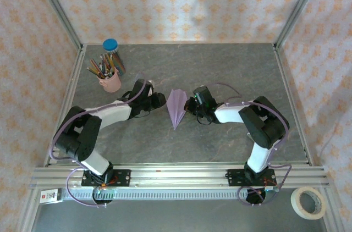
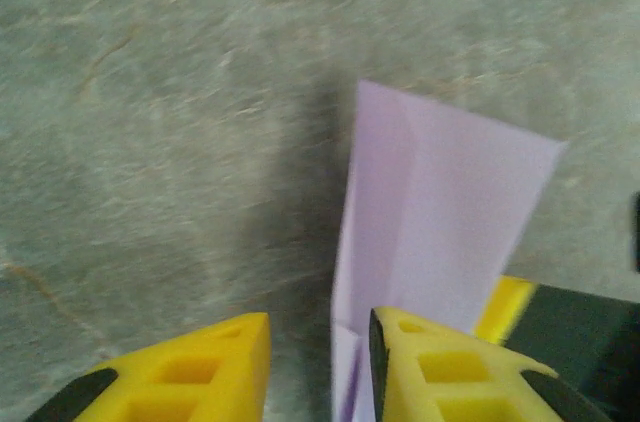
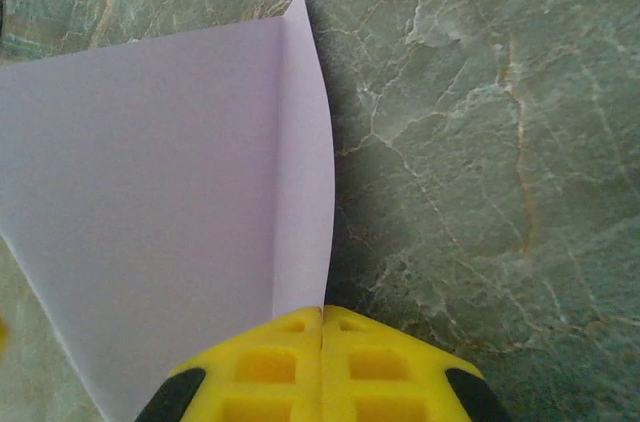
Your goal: Fold a paper plane with a square sheet of paper (pick it up from the middle)
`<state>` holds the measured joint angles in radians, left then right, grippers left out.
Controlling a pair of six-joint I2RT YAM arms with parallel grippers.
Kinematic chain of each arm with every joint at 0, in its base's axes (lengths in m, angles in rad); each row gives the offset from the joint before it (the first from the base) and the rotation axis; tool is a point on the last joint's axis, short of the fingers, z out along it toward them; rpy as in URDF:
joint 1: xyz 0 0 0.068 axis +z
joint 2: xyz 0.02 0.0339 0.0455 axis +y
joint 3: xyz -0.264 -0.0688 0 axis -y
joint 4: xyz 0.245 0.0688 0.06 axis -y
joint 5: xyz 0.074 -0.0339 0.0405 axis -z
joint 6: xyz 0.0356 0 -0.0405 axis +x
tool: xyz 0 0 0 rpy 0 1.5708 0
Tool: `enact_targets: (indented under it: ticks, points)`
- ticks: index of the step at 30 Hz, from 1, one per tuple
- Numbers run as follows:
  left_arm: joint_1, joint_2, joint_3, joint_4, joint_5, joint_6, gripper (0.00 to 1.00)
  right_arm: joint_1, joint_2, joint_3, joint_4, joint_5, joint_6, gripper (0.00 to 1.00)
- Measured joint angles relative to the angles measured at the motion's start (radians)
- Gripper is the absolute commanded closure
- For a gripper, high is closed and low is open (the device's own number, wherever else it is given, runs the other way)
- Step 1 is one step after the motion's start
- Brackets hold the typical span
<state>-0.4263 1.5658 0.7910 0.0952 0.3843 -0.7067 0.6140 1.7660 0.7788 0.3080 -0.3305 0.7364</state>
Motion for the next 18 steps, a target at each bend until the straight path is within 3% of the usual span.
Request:
enact_targets:
  ticks: [12, 18]
  points:
    - [-0.091, 0.024, 0.018, -0.003, 0.001, 0.028, 0.65, 0.0, -0.002, 0.0, 0.0, -0.016, 0.012, 0.99]
    - [-0.094, 0.086, 0.027, -0.032, -0.008, 0.052, 0.56, 0.0, -0.002, 0.0, 0.0, -0.018, 0.012, 0.99]
